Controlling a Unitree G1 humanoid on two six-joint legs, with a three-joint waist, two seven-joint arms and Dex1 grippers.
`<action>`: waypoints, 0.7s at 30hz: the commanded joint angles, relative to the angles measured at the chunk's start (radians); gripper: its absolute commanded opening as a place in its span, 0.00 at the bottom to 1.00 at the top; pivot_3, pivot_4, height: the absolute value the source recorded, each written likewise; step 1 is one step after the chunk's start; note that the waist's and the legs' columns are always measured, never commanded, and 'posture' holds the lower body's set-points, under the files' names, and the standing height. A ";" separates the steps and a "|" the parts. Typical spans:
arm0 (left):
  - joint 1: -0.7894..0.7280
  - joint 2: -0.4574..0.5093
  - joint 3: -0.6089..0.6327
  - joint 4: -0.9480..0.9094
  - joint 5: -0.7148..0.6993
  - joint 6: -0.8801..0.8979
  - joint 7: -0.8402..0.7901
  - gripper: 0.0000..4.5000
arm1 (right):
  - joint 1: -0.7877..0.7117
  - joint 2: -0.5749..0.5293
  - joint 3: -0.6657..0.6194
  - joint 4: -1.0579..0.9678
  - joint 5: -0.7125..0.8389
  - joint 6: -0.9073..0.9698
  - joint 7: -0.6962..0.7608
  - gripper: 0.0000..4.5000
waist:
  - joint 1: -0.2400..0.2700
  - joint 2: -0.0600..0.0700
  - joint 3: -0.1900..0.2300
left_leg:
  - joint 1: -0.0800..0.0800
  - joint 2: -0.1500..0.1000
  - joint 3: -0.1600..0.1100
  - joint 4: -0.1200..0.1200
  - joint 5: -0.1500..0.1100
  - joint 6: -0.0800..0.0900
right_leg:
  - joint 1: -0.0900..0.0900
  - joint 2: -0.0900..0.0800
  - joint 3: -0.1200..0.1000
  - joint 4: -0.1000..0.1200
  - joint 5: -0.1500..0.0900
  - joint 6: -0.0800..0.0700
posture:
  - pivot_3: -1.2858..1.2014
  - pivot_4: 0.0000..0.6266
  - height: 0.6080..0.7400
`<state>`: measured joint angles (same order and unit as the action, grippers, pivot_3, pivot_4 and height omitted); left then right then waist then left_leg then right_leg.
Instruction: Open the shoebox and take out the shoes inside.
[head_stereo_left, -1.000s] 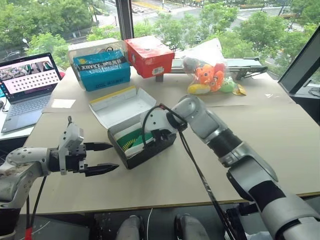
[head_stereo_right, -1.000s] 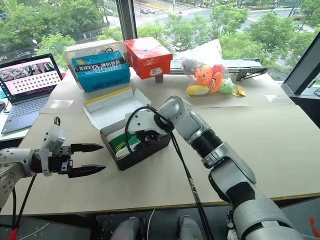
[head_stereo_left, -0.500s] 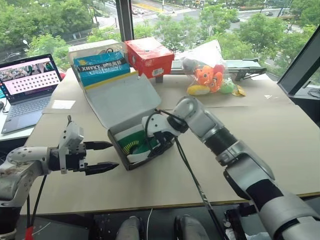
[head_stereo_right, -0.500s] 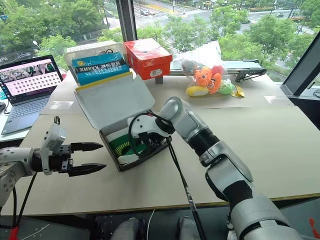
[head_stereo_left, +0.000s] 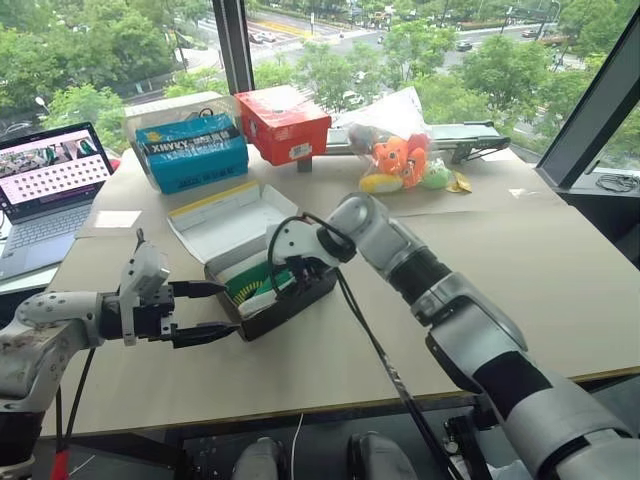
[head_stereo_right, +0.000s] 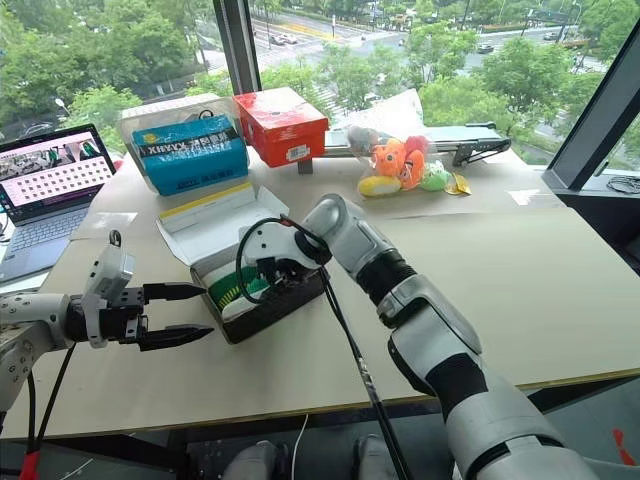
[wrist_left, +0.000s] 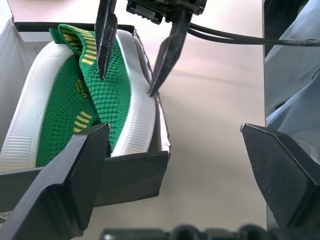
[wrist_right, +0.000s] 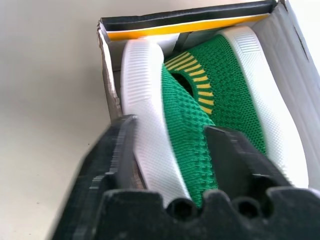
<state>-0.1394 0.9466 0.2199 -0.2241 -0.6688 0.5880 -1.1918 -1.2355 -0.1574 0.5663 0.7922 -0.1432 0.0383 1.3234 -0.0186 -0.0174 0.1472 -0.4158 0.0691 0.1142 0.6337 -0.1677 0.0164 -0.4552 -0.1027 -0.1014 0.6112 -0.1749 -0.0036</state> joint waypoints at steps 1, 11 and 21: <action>-0.011 0.002 0.018 -0.018 -0.006 -0.008 0.001 1.00 | 0.044 -0.007 0.059 0.094 -0.097 -0.002 -0.016 0.20 | 0.000 0.000 -0.001 | 0.000 0.000 0.000 0.000 0.000 0.000 | 0.000 0.000 0.000 0.000 0.000 0.000 | 0.52 0.24 0.99; -0.021 -0.001 0.011 -0.004 0.000 -0.012 0.000 1.00 | -0.013 -0.034 0.018 0.113 -0.089 -0.029 0.003 0.20 | 0.010 0.000 0.000 | -0.005 -0.002 0.000 0.000 -0.001 -0.002 | -0.004 -0.002 0.000 0.000 0.000 -0.001 | 0.52 0.24 0.99; -0.018 -0.001 0.011 -0.006 -0.003 -0.010 -0.001 1.00 | -0.021 -0.030 -0.003 0.014 -0.064 0.024 0.044 0.20 | 0.014 0.000 0.001 | -0.009 -0.003 0.001 0.000 -0.002 -0.003 | -0.003 -0.004 0.000 0.000 -0.001 -0.002 | 0.52 0.24 0.99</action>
<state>-0.1431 0.9461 0.2173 -0.2206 -0.6688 0.5880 -1.1909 -1.2712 -0.1675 0.5417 0.8063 -0.1561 0.0246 1.3638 -0.0049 -0.0173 0.1482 -0.4244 0.0664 0.1149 0.6333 -0.1695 0.0133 -0.4586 -0.1062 -0.1016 0.6112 -0.1758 -0.0053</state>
